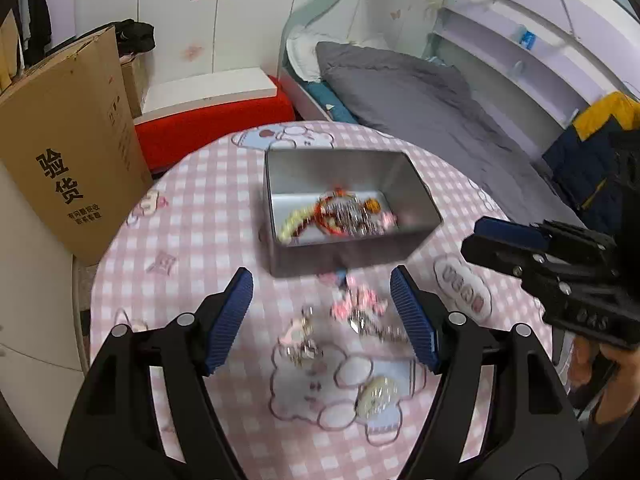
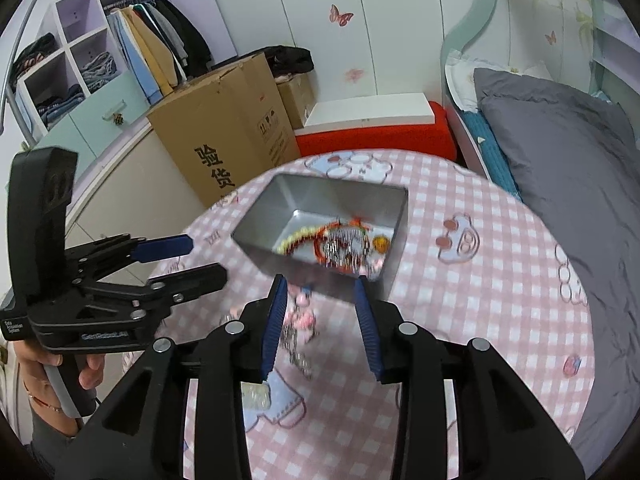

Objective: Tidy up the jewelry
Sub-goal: 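Withdraw both grippers from the box toward the remaining jewelry, then grasp the pale jade pendant with the left gripper, then carry the jade pendant to the box while the right grasps a pearl earring, then lower the jade pendant and pearl earring into the box and open both grippers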

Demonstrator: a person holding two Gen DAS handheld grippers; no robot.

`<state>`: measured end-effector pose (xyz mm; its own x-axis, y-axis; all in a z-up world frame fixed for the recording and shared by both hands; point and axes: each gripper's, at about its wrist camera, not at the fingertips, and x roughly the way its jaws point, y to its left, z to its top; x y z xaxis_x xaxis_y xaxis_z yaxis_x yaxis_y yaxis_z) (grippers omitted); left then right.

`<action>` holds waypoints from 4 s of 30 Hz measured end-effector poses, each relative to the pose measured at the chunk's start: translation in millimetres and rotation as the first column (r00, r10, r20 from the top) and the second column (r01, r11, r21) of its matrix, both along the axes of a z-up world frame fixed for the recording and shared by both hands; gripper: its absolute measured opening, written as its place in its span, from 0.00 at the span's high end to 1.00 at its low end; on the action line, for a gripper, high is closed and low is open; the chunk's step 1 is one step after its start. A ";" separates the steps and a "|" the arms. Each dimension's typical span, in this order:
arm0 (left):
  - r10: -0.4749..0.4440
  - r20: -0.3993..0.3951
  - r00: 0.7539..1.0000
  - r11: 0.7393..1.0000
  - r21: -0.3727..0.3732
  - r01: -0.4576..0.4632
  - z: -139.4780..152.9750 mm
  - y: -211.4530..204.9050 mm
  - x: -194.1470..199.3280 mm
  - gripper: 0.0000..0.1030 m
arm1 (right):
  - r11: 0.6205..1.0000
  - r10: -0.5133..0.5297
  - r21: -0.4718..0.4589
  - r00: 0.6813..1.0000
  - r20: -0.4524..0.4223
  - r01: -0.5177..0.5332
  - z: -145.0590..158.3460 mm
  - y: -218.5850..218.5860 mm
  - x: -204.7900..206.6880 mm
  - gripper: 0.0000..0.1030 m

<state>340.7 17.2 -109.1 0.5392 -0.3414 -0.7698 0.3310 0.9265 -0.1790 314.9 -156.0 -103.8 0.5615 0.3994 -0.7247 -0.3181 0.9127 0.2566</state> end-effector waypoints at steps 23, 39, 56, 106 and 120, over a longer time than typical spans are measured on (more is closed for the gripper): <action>-0.094 -0.023 0.995 0.994 0.060 0.096 -70.5 -38.3 -75.1 0.31 | 0.997 -0.077 -0.002 0.995 -0.068 0.077 -59.6 -2.5 -82.3 0.61; -0.088 -0.002 0.996 0.996 0.017 0.088 -67.7 -20.1 -71.1 0.73 | 0.998 -0.051 -0.033 0.996 -0.067 0.049 -63.4 12.1 -68.2 0.59; -0.041 0.022 0.999 0.999 -0.021 0.041 -47.9 8.5 -54.0 0.73 | 0.975 0.052 -0.211 0.997 -0.058 -0.063 -83.4 56.2 -22.9 0.78; -0.113 -0.045 0.993 0.994 -0.008 0.113 -14.1 -42.0 88.2 0.72 | 0.982 0.031 -0.189 0.990 0.135 -0.005 15.6 30.1 55.4 0.93; -0.103 -0.080 0.992 0.995 0.007 0.103 -26.9 -47.8 94.4 0.53 | 0.989 0.021 -0.146 0.999 0.039 -0.015 -11.9 26.5 61.1 0.92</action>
<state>435.1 -30.7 -136.1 0.4388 -0.3834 -0.8127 0.4100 0.8902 -0.1986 376.0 -129.5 -115.7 0.5853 0.3015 -0.7526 -0.3425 0.9333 0.1075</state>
